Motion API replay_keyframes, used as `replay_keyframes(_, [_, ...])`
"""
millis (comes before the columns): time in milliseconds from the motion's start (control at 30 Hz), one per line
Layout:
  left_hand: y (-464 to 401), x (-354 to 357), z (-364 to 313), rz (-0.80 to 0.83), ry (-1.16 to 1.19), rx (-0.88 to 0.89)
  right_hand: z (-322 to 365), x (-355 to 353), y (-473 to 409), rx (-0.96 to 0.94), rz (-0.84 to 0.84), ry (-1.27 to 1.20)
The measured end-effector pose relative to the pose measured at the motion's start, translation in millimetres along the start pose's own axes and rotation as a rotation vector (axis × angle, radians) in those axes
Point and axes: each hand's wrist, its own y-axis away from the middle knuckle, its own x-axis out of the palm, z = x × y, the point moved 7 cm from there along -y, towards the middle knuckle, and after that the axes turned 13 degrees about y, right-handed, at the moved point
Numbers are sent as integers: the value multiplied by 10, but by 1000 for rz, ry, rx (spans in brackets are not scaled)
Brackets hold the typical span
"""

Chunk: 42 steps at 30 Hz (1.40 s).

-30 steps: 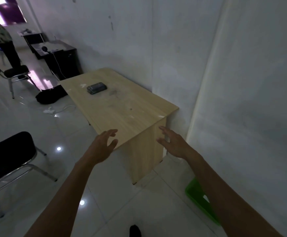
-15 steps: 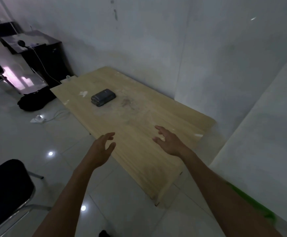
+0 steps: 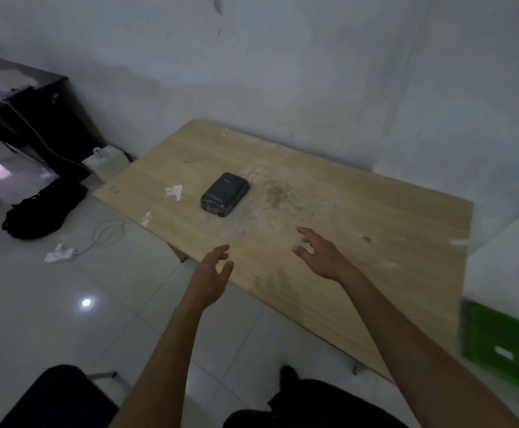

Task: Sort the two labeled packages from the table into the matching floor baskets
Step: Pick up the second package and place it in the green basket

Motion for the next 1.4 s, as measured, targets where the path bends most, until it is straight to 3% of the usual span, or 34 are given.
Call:
replay_keyframes(567, [-2435,-687,883,80,14,-107,872,570,-2817,109,56,66])
replay_keyframes(767, [-3113,-527,1114,203,-262,-148,883,699,-3492,223,115,172])
replay_keyframes(933, [-3578,-502,1214,329,-352,17,750,767,-3534,343,11,163])
replay_keyframes(1067, [-3985,-375,1140,494,-334,130,544,789,-3097,635,-221,89])
replay_keyframes(1167, [-4165,-213,1042,559,-340,179,514,919,-2752,824,-303,54])
replay_keyframes(1300, [-4235,-122,995,610,-302,198,476,926,-2613,911,-353,9])
replay_keyframes(1400, [-4225,-144,956,605,-300,223,382,891,-2633,928,-293,-67])
